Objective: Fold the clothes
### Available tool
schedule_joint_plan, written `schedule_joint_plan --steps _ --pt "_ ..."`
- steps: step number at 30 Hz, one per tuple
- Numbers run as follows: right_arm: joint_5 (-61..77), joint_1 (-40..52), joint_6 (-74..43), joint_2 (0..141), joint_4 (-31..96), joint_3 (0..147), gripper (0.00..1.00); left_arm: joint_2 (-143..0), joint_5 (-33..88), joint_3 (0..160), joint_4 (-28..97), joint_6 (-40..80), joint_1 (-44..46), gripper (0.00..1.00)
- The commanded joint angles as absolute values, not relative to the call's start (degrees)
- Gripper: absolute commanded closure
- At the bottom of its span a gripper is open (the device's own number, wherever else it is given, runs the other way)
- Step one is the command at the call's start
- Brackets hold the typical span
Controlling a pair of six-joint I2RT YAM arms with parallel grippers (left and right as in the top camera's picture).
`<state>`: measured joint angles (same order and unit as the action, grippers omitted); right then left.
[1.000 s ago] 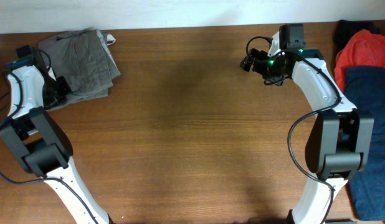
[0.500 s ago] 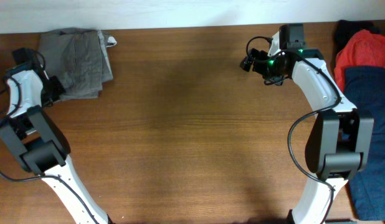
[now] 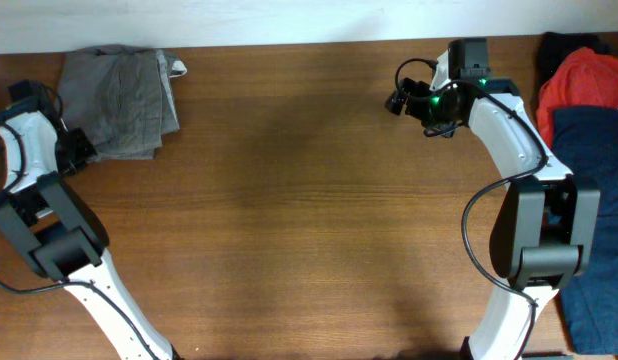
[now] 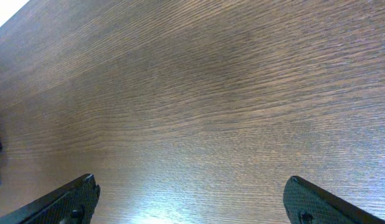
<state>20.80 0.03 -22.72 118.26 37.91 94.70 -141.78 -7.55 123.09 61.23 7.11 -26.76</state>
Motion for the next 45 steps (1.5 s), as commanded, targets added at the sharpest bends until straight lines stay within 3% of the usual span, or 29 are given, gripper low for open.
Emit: schedule_joint_plan --steps 1,4,6,7,8,10,16,24,28,32,33,34,39,45 --pt "20.27 -0.08 -22.94 118.34 37.91 94.83 0.01 -139.76 -5.78 130.54 65.98 6.83 -25.96 0.99" --pt "20.27 -0.08 -22.94 118.34 37.91 94.83 0.01 -137.73 -1.34 135.52 71.66 6.81 -25.98 0.93" --pt "20.25 -0.08 -22.94 118.34 37.91 94.83 0.01 -136.33 0.89 138.26 75.13 6.79 -25.98 0.83" --pt "20.27 -0.08 -22.96 118.34 37.91 94.83 0.01 -135.39 2.33 139.65 77.19 6.35 -25.98 0.71" --pt "20.25 -0.08 -22.94 118.34 37.93 94.83 0.01 -134.17 4.54 140.73 79.35 4.62 -25.91 0.43" --pt "20.27 -0.08 -22.94 118.34 37.91 94.83 0.01 -132.11 8.88 141.16 82.85 1.48 -25.91 0.30" --pt "20.27 -0.08 -22.94 118.34 37.91 94.83 0.01 -123.98 15.31 141.16 94.85 -1.39 -24.16 0.30" --pt "20.27 -0.08 -22.94 118.34 37.91 94.83 0.01 -103.96 15.84 141.12 95.07 -1.30 -13.37 0.30" --pt "20.27 -0.08 -22.94 118.34 37.91 94.83 0.01 -95.46 16.12 139.72 95.77 -1.34 -3.31 0.29" --pt "20.27 -0.08 -22.94 118.34 37.91 94.83 0.01 -87.33 12.05 133.40 94.50 -1.32 12.69 0.29" --pt "20.27 -0.08 -22.94 118.34 37.93 94.83 0.01 -85.71 10.41 131.39 93.56 -1.30 16.12 0.23" --pt "20.27 -0.08 -22.96 118.34 37.91 94.83 0.01 -82.81 7.53 127.48 91.39 -0.25 21.78 0.01" --pt "20.25 -0.08 -22.96 118.34 37.91 94.83 0.01 -73.12 1.61 110.98 81.52 3.68 36.53 0.01" --pt "20.27 -0.08 -22.96 118.34 37.91 94.83 0.01 -70.81 2.11 106.19 83.37 3.64 38.15 0.01"
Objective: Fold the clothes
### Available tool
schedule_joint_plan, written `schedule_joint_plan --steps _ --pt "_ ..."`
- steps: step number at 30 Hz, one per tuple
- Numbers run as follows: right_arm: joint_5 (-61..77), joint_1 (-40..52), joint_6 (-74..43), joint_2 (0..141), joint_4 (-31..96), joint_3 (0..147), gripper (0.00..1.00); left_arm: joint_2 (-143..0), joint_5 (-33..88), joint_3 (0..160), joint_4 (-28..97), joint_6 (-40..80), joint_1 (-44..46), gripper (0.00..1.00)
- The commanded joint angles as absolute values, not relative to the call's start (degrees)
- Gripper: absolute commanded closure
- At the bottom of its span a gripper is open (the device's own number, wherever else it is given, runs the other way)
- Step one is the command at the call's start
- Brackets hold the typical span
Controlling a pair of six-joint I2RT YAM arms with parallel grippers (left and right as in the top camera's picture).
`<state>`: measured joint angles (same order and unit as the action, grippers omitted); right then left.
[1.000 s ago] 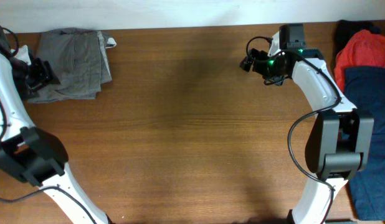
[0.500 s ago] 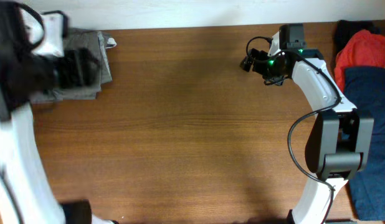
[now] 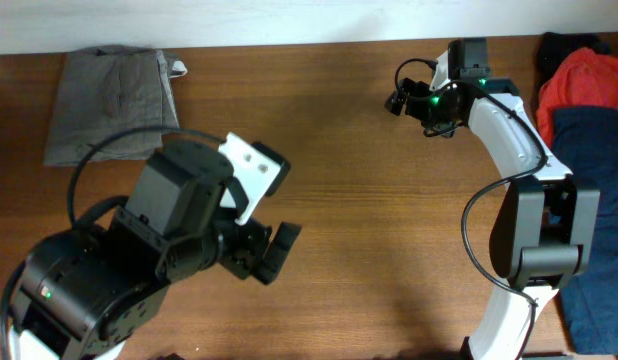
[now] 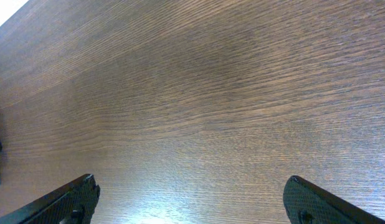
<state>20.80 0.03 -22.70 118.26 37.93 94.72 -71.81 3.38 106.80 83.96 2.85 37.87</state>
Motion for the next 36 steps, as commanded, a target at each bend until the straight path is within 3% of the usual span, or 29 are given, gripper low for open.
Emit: schedule_joint_plan --steps 1,9,15,19,29,36 --pt "20.25 -0.08 -22.96 118.34 37.91 94.83 0.01 -70.81 2.09 106.19 83.07 3.64 38.15 0.01" --pt "20.27 -0.08 -22.96 118.34 37.91 94.83 0.01 -71.18 -0.78 100.73 81.34 3.62 38.15 0.01" --pt "20.25 -0.08 -22.94 118.34 37.91 94.83 0.01 -70.65 -10.04 87.46 69.76 3.62 37.91 0.01" --pt "20.27 -0.08 -22.96 118.34 37.91 94.83 0.01 -64.25 -13.78 73.60 56.58 3.62 34.52 0.01" --pt "20.27 -0.08 -22.96 118.34 37.91 94.83 0.01 -39.44 -8.14 36.45 22.15 3.64 13.26 0.01" --pt "20.27 -0.08 -22.94 118.34 37.91 94.83 0.01 -29.12 -8.54 19.18 -0.93 3.64 9.34 0.01"
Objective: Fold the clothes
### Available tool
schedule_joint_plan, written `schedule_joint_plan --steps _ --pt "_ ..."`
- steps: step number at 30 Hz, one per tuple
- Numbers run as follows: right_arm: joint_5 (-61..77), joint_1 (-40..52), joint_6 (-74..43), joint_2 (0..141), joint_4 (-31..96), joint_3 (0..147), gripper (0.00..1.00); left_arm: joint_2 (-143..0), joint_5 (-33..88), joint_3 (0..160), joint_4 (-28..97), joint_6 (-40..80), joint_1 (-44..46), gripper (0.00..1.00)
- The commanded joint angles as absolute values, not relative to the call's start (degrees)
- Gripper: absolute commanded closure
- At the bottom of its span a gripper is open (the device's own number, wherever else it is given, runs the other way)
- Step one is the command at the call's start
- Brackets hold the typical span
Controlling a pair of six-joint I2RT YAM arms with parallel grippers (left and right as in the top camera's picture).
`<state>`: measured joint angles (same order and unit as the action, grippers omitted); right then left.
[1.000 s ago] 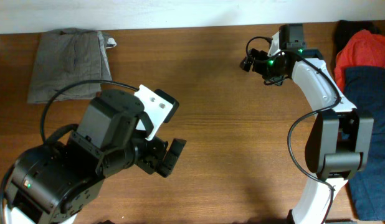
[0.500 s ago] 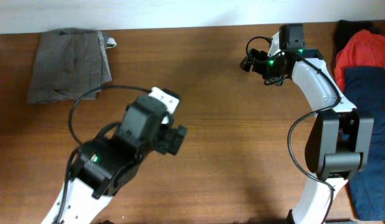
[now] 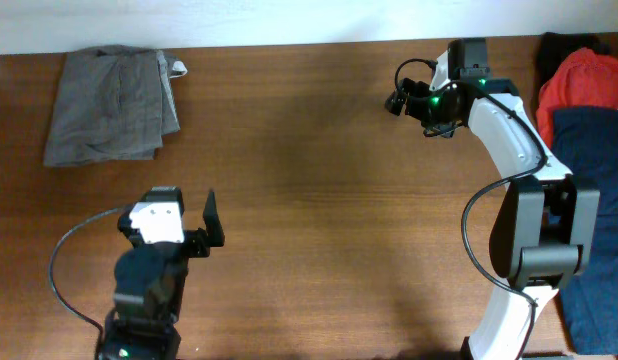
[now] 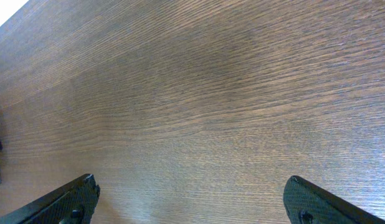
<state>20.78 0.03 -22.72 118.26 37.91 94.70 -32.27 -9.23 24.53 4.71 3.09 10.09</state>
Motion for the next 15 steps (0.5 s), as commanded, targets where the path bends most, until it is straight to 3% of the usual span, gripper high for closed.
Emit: schedule_joint_plan --steps 1,4,15 --pt "20.27 -0.08 -22.96 118.34 37.91 94.83 0.01 -27.79 -8.84 17.06 -3.90 3.64 9.21 0.01" --pt "20.27 -0.08 -22.94 118.34 37.91 94.83 0.01 -22.17 -9.54 10.96 -10.66 3.62 8.71 0.01" --pt "20.27 -0.08 -22.94 118.34 37.91 94.83 0.01 -8.32 -8.12 1.17 -11.05 3.60 3.29 0.01"
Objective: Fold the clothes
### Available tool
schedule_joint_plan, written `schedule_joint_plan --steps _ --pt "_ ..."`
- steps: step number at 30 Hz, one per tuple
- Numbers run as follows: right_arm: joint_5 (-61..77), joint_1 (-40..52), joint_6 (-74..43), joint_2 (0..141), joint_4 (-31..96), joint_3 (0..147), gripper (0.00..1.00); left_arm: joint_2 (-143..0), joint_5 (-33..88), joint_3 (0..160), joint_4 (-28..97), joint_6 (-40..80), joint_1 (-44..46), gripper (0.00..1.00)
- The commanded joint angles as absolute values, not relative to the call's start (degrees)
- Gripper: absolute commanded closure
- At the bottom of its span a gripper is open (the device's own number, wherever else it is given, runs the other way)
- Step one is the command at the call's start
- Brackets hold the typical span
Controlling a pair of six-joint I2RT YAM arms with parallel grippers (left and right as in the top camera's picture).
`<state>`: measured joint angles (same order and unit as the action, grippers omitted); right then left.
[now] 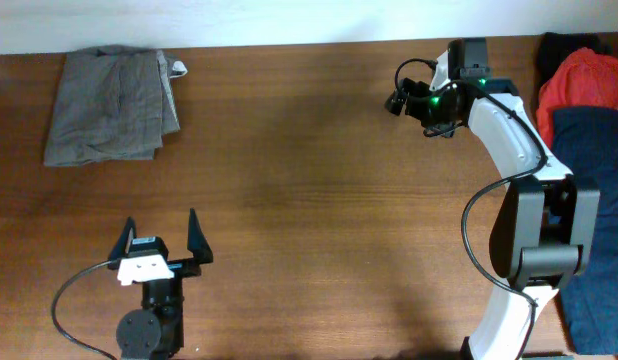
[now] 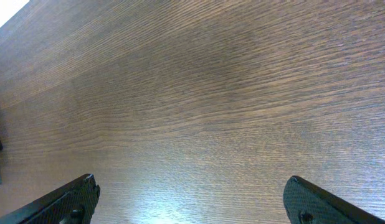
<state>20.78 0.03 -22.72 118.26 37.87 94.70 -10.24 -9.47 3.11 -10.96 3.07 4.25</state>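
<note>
A folded grey garment (image 1: 109,105) lies at the table's far left corner, nothing touching it. My left gripper (image 1: 161,237) is near the front left edge, well away from the garment. It is open, its two fingers pointing toward the far side with nothing between them. My right gripper (image 1: 441,98) hovers over bare wood at the far right. In the right wrist view it (image 2: 190,186) is wide open over the tabletop (image 2: 199,93) and holds nothing.
A pile of clothes sits at the right edge: a red piece (image 1: 589,78), a navy blue one (image 1: 592,190) and a black one (image 1: 561,45). The wooden table (image 1: 319,200) spans the space between the two arms.
The left arm has drawn back toward the front edge, and its open gripper now sits a little lower and further left. The right arm and the grey garment have not moved.
At first the left gripper was at the far left edge beside the grey garment. Then the left arm was raised high over the left middle, with the garment lying folded and alone. Later it was low at the front left, where it stays, open.
</note>
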Motion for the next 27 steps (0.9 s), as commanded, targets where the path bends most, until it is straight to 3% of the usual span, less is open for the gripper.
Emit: schedule_joint_plan --steps 1,13,27 --pt "20.27 -0.08 -22.94 118.34 37.91 94.83 0.01 -7.94 -8.12 0.78 -10.90 3.57 3.31 0.01" --pt "20.27 -0.08 -22.94 118.34 37.91 94.83 0.01 -0.27 5.58 0.47 3.88 -8.34 0.16 0.01" --pt "20.25 -0.08 -22.94 118.34 37.91 94.83 0.01 -0.30 6.22 0.51 4.12 -8.73 -0.97 0.01"
